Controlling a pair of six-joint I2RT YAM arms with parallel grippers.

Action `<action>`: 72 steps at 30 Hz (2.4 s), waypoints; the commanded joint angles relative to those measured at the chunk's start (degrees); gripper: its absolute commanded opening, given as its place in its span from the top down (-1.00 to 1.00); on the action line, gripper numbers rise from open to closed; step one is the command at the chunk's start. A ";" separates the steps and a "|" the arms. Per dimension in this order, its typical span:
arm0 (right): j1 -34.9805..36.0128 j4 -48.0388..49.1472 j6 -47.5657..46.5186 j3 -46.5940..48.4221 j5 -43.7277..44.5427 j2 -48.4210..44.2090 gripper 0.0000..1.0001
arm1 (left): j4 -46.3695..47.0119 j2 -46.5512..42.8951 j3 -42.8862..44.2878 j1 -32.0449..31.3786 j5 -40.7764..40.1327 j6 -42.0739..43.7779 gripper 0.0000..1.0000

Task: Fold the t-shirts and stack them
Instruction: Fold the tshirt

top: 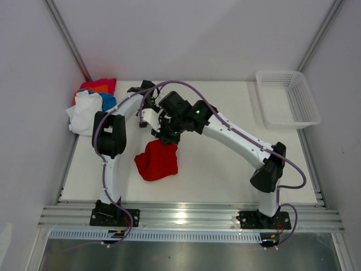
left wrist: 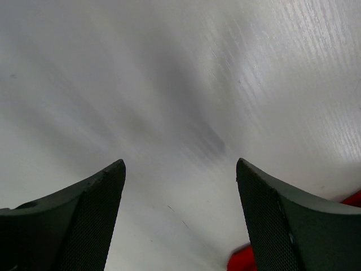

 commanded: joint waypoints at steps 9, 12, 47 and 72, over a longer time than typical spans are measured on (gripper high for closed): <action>0.20 6.38 -6.30 -0.99 4.72 12.30 1.00 | 16.97 -24.97 -7.33 10.79 7.09 -13.87 -0.62; 0.46 5.94 -6.82 0.67 4.63 14.59 1.00 | 14.95 -27.88 -5.31 12.02 6.66 -13.26 -0.63; 5.29 54.51 -16.22 -23.83 33.89 16.00 -0.55 | 13.01 -28.49 -8.20 13.52 9.91 -11.76 -0.63; 14.27 87.51 -30.65 -49.78 59.30 26.56 -0.99 | 11.78 -33.33 -11.36 13.52 8.68 -10.97 -0.63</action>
